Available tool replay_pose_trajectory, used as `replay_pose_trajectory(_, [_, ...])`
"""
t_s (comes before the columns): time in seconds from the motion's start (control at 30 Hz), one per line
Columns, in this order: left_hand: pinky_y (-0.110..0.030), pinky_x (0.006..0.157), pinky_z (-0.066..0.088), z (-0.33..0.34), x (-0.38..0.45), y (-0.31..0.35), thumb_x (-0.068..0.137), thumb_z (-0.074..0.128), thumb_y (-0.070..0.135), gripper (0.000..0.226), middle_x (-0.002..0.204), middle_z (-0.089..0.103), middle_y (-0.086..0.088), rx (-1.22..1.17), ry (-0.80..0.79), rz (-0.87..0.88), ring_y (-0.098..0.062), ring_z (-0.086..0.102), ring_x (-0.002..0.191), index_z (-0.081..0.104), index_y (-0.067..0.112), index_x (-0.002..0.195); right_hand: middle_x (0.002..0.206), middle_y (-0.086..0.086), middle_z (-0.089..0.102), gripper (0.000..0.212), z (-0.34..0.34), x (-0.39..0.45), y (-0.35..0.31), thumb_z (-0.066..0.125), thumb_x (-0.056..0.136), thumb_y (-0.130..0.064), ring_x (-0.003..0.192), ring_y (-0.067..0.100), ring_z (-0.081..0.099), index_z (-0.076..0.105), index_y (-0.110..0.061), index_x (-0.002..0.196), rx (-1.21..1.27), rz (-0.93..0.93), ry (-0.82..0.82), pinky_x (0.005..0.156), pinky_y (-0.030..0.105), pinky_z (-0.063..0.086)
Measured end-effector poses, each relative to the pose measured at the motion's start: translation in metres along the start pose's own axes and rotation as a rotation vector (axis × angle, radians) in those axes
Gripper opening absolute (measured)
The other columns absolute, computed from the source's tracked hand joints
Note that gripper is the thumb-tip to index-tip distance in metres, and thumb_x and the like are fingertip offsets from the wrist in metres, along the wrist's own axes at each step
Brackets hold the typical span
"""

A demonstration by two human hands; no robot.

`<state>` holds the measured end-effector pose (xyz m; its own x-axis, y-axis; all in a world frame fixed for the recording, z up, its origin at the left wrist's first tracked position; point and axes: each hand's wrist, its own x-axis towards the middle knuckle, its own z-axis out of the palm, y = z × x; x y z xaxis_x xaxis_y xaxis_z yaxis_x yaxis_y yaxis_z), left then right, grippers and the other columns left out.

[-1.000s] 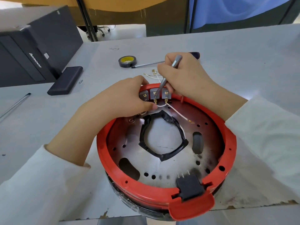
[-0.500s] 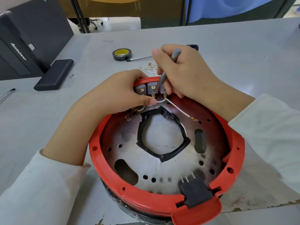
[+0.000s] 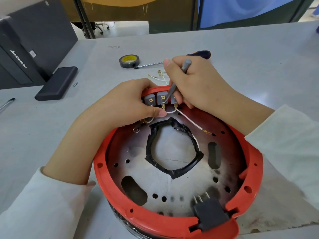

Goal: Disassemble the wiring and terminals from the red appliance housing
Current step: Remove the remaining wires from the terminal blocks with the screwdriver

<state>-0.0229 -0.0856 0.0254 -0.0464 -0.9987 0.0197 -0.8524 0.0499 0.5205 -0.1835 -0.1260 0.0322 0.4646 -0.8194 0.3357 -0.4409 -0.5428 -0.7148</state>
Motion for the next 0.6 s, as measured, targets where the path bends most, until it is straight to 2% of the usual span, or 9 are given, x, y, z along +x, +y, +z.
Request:
replay_pose_trajectory(0.1, [-0.017,0.071,0.044,0.0002,-0.0003,0.0,0.069,0.077,0.043,0.048,0.089,0.062,0.016,0.002,0.001,-0.001,0.001,0.057,0.081,0.058,0.028,0.11,0.054,0.014,0.06,0.047,0.0007,0.0006,0.0002,0.036,0.103,-0.032,0.034,0.009,0.046,0.049,0.006,0.078,-0.023,-0.002,-0.007,0.054,0.028,0.044])
replay_pose_trajectory(0.2, [-0.016,0.07,0.043,0.0009,-0.0003,-0.0005,0.069,0.077,0.043,0.048,0.088,0.061,0.016,0.009,0.008,0.003,0.001,0.056,0.08,0.058,0.028,0.11,0.053,0.013,0.061,0.046,0.0008,0.0007,0.0015,0.036,0.103,-0.033,0.033,0.011,0.045,0.048,0.003,0.076,-0.027,0.004,-0.01,0.053,0.029,0.046])
replay_pose_trajectory(0.37, [-0.015,0.069,0.042,0.0018,-0.0015,0.0001,0.07,0.076,0.044,0.046,0.089,0.06,0.016,0.028,0.02,0.015,0.002,0.055,0.08,0.058,0.029,0.11,0.051,0.012,0.061,0.041,0.0017,0.0012,0.0037,0.037,0.102,-0.032,0.031,0.013,0.044,0.044,-0.011,0.068,0.01,0.007,-0.019,0.047,0.022,0.041])
replay_pose_trajectory(0.53, [-0.014,0.071,0.041,0.0009,-0.0057,0.0027,0.065,0.073,0.047,0.048,0.092,0.065,0.011,0.079,0.07,0.052,-0.008,0.058,0.082,0.064,0.028,0.108,0.047,0.011,0.058,0.041,-0.0009,0.0065,0.0045,0.036,0.102,-0.027,0.028,0.015,0.043,0.042,-0.012,0.065,0.055,0.041,-0.075,0.041,0.011,0.034])
replay_pose_trajectory(0.6, [-0.019,0.072,0.042,0.0005,-0.0063,0.0037,0.064,0.072,0.047,0.049,0.093,0.067,0.008,0.098,0.078,0.06,-0.011,0.059,0.085,0.065,0.026,0.108,0.044,0.009,0.056,0.042,-0.0009,0.0096,0.0041,0.035,0.102,-0.024,0.027,0.015,0.041,0.042,-0.011,0.064,0.063,0.062,-0.096,0.037,0.009,0.033])
